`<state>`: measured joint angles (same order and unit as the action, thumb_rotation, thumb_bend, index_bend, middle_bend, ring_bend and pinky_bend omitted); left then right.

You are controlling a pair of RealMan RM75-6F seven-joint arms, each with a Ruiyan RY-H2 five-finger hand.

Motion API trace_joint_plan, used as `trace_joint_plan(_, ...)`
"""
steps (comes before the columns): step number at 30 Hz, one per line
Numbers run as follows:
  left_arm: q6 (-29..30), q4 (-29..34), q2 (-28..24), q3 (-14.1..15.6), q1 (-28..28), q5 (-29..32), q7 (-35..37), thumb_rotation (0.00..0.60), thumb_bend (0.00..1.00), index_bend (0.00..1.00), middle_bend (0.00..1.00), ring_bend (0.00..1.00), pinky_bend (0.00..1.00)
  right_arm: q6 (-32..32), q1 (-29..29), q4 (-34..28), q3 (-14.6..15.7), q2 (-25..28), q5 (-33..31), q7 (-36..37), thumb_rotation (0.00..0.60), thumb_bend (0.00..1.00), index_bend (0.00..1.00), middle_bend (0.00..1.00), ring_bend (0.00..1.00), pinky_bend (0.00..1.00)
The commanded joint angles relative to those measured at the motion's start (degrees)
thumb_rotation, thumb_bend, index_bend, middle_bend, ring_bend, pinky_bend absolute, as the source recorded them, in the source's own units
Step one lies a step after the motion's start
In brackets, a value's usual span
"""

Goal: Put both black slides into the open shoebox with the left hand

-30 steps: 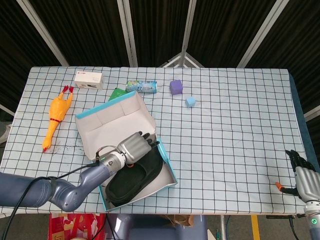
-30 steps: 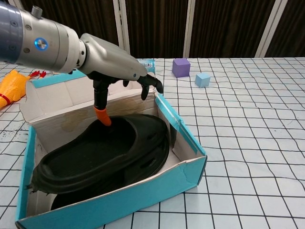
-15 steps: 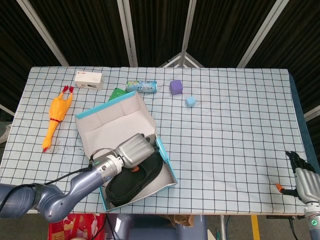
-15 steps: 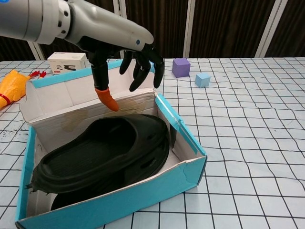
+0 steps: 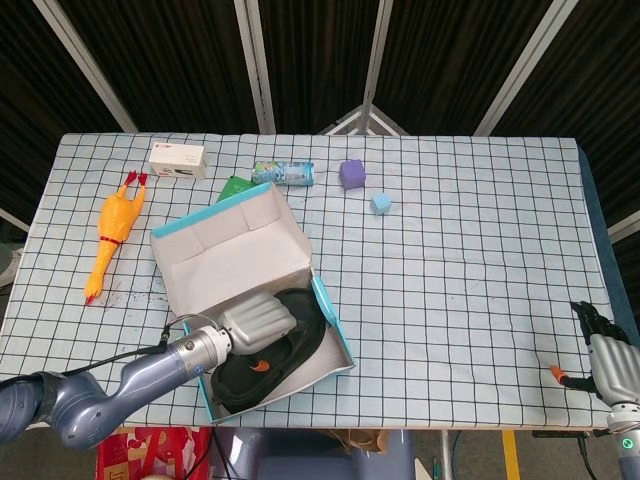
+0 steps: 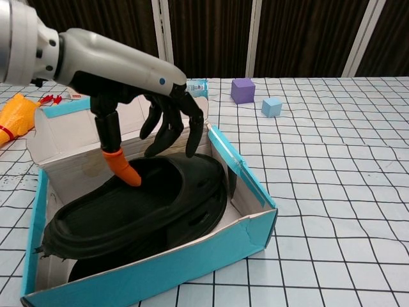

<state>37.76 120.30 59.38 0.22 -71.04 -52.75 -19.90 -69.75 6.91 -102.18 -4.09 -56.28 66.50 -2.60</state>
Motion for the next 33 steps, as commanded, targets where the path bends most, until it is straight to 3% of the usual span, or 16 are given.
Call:
trace_joint_plan(1,-0.82,-0.32,0.33,0.52,0.55,-0.75,0.54,0.600,0.22,0.40,0.60,0.45,0.47,0.06,0.02,-0.02,-0.02,0.07,-0.04,0.10,0.600,0.24,0.00,0.02,0.10,0.13)
trace_joint_plan(21,-4.77,-7.90,6.72,6.35,2.03,0.14,-0.32,0.600,0.22,0.40,0.61,0.46,0.50,0.11,-0.10,0.17,0.24,0.02,0.14,0.41,0.600,0.25,0.00,0.02,0.10,0.13)
trace_joint_plan(33,-3.10,-3.42,3.57,4.86,1.66,-0.38,0.42,0.600,0.22,0.39,0.61,0.46,0.50,0.09,-0.13,-0.01,0.31,0.10,0.14,0.29,0.600,0.25,0.00,0.02,0.10,0.13)
